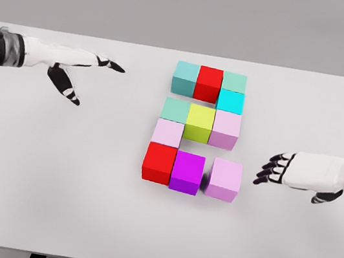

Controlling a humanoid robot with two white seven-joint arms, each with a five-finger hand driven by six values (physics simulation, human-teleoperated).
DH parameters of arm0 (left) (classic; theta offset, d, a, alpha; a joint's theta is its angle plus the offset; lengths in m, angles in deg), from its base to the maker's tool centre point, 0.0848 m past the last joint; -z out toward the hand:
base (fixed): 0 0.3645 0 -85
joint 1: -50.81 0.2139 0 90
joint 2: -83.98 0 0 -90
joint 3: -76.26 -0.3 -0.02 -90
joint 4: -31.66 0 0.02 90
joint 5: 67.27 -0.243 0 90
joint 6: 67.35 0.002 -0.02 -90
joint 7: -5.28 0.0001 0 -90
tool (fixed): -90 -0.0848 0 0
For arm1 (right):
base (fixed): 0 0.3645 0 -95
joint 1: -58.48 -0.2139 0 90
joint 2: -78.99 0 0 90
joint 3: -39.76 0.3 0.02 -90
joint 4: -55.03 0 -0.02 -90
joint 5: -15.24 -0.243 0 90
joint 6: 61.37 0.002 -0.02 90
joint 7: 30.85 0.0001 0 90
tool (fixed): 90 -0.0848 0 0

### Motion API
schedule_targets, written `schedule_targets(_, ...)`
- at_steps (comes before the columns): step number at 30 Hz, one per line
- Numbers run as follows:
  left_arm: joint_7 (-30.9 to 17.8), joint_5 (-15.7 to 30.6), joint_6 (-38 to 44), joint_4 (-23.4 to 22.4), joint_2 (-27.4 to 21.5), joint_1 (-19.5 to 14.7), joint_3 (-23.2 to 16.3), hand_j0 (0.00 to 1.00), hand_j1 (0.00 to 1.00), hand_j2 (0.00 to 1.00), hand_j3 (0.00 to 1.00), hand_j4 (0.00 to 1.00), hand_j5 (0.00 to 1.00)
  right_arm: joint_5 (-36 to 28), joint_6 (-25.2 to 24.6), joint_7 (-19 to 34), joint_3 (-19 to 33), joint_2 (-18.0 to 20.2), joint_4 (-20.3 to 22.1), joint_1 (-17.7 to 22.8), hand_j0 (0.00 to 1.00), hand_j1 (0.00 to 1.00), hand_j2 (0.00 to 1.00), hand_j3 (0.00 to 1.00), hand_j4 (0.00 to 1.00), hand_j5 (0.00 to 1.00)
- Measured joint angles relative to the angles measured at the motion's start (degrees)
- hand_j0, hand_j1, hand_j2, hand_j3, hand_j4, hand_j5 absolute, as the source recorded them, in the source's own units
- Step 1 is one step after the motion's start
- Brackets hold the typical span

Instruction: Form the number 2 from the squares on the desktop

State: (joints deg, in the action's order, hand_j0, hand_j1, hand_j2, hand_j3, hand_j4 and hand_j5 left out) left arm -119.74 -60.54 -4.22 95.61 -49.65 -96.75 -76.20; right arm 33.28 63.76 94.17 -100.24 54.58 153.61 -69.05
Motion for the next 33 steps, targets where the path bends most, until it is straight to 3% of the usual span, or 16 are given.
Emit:
schedule_targets(4, 0.0, 0.1, -6.1, 1.3, -3.4, 0.9, -0.3, 1.0, 1.0, 1.0, 1.0, 1.0, 1.0, 0.1, 0.0, 0.0, -0.6, -0.3, 1.3, 0.0, 1.0, 1.0, 1.0, 1.0, 1.0, 1.0)
schedule_targets(11, 0.0, 0.1, -8.1, 1.0, -6.9, 2.3, -0.4, 1.0, 1.0, 1.0, 1.0, 1.0, 1.0, 0.1, 0.0, 0.0, -1.3, -1.4, 2.0, 0.0, 1.0, 1.0, 1.0, 1.0, 1.0, 1.0)
schedule_targets(33, 0.0, 0.1, -8.3, 0.7, -8.2, 2.3, -0.3, 1.0, 1.0, 1.0, 1.0, 1.0, 1.0, 0.1, 0.0, 0.0, -1.5, -2.6, 2.1, -0.2, 1.0, 1.0, 1.0, 1.0, 1.0, 1.0)
